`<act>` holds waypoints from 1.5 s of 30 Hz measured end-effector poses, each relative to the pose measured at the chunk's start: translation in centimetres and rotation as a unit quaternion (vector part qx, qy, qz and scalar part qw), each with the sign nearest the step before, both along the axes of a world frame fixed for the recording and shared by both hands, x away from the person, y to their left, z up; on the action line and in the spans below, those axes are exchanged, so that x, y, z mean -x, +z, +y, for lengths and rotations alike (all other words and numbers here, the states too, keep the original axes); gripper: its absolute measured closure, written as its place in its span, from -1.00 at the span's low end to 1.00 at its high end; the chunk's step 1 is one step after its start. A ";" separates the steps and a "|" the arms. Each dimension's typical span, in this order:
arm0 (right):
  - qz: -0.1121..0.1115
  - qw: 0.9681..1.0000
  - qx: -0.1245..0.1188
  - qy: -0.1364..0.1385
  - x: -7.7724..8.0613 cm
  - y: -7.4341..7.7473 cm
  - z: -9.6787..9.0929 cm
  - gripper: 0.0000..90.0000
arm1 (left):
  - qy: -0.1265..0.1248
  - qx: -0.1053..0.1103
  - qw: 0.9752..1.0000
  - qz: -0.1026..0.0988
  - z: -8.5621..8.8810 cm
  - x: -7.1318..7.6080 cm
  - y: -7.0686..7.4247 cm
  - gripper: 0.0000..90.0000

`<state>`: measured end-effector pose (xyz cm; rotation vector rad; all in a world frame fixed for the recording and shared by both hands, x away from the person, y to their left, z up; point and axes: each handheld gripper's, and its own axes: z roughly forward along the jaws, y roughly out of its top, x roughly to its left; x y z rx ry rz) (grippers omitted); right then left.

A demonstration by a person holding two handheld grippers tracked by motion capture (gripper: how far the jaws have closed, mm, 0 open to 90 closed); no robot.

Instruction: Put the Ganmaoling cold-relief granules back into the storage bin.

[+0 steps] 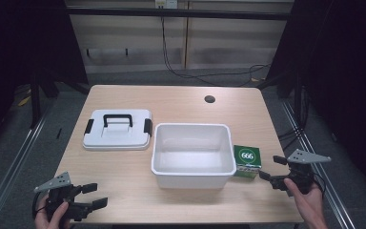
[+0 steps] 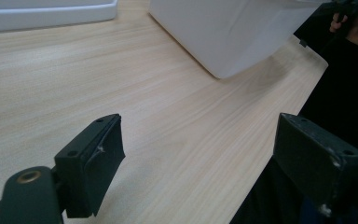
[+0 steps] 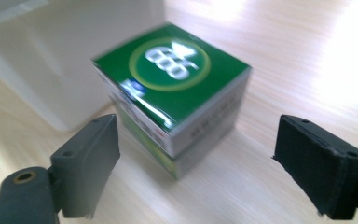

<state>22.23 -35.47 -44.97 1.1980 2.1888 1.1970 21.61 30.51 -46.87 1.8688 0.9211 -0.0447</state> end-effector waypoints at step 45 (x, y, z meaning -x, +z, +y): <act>0.042 0.995 0.026 0.088 -1.9 4.4 1.9 -0.65 | 0.001 -0.003 1.000 0.000 -0.1 0.0 0.0 -0.65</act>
